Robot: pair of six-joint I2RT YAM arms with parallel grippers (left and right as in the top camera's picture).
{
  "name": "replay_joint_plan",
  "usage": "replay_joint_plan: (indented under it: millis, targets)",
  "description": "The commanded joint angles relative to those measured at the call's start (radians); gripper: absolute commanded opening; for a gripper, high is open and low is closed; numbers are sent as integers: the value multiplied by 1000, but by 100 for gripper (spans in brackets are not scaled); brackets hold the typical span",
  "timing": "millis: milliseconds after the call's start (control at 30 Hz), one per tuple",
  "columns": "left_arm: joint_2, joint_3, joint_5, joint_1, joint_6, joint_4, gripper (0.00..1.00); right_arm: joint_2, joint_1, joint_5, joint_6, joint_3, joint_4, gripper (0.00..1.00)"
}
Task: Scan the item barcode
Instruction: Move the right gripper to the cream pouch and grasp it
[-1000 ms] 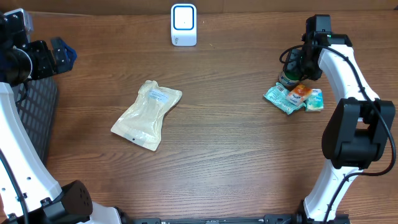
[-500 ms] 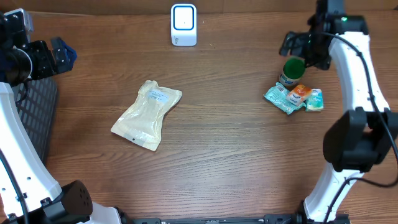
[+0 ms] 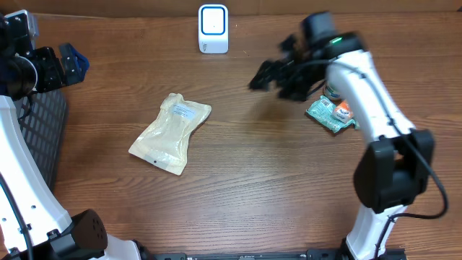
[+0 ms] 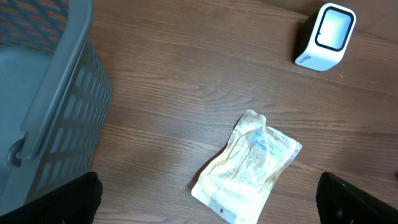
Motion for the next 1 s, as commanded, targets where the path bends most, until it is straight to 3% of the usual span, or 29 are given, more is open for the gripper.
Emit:
replay_joint_plan:
  millis: [0, 133, 367, 700, 967]
  targets:
    - [3, 3, -2, -7, 11, 1, 100, 3, 101, -30, 122, -104, 111, 83]
    - [3, 3, -2, -7, 11, 1, 100, 3, 220, 13, 296, -221, 317, 74]
    - [3, 3, -2, -7, 11, 1, 100, 3, 388, 230, 568, -365, 579, 70]
    - [3, 3, -2, -7, 11, 1, 100, 60, 519, 324, 632, -418, 883, 69]
    - [3, 3, -2, -7, 11, 1, 100, 158, 531, 328, 697, -418, 963, 69]
